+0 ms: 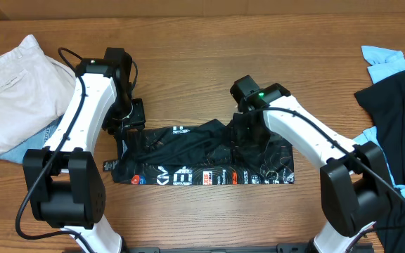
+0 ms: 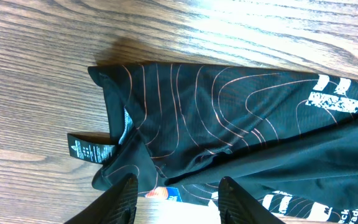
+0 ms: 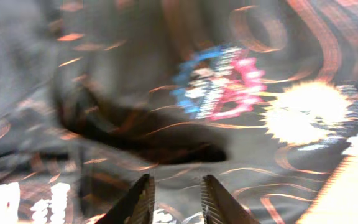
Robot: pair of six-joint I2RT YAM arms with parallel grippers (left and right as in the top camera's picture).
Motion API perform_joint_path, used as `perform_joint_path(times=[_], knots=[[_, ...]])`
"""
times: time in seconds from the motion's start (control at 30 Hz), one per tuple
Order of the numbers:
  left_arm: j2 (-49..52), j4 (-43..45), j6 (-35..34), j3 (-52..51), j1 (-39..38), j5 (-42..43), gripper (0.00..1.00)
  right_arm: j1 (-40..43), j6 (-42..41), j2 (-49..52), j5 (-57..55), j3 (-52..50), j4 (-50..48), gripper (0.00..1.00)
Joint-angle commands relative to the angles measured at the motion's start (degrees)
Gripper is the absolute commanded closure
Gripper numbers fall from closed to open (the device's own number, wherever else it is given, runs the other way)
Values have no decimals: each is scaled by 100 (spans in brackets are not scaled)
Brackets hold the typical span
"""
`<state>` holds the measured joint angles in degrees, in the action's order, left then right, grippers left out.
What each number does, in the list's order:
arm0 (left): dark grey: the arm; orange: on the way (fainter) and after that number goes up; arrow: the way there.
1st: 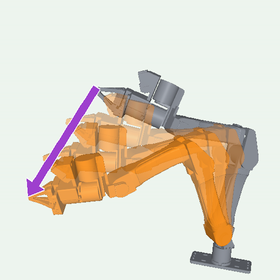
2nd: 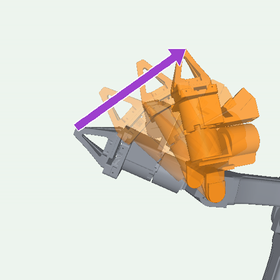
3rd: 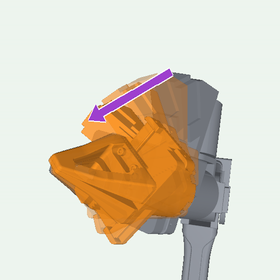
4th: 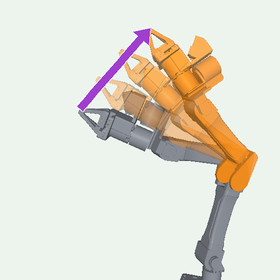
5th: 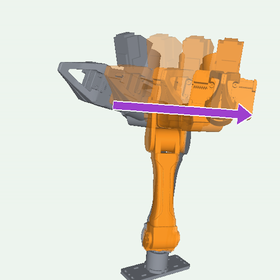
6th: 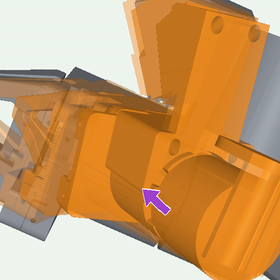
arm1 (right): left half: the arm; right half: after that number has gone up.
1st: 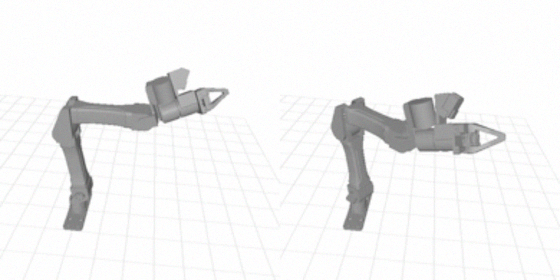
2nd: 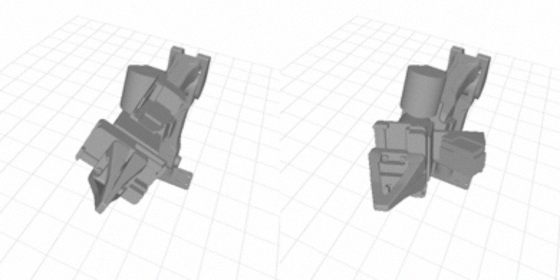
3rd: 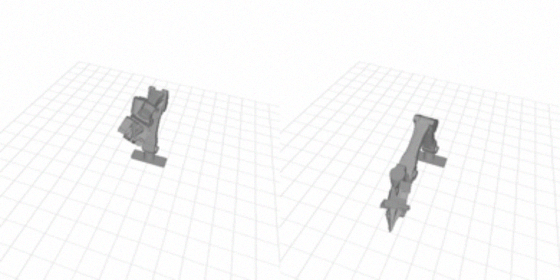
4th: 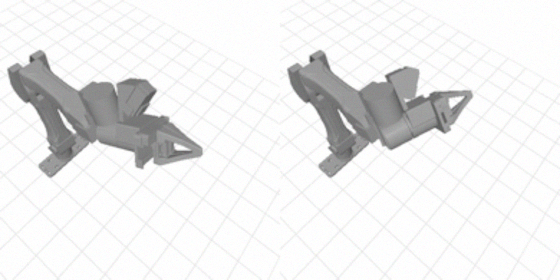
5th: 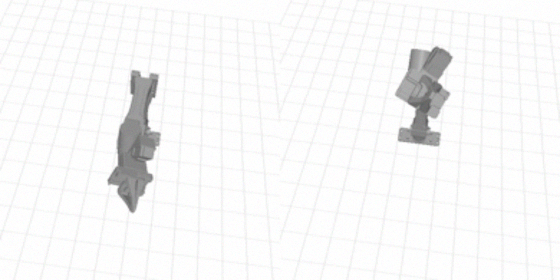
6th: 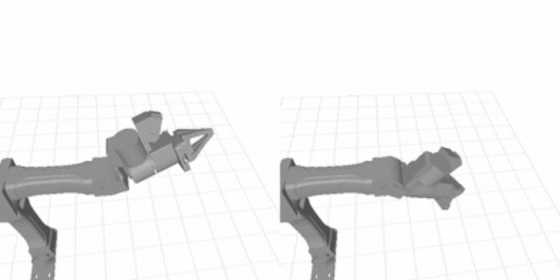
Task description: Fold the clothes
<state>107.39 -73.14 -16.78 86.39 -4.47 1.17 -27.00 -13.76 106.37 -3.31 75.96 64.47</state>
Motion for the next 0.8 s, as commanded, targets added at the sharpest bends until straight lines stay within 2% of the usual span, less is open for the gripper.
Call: perform_joint_path(times=[0.0,0.33,0.57,0.6,0.7,0.77], knots=[[-118,-15,7,33,-4,-52,54,238,-280,28,-540,125,4,68],[-118,-42,7,33,-4,-52,54,308,-170,28,168,-295,-260,58],[-118,-57,7,33,-4,-52,54,308,-107,28,304,-798,-678,57],[-118,-57,7,33,-4,-52,54,308,-107,28,302,-811,-680,60],[-118,-55,7,33,-4,-52,54,308,-81,28,361,-811,-654,83],[-118,-55,7,33,-4,-52,54,302,68,28,560,-811,-610,91]])
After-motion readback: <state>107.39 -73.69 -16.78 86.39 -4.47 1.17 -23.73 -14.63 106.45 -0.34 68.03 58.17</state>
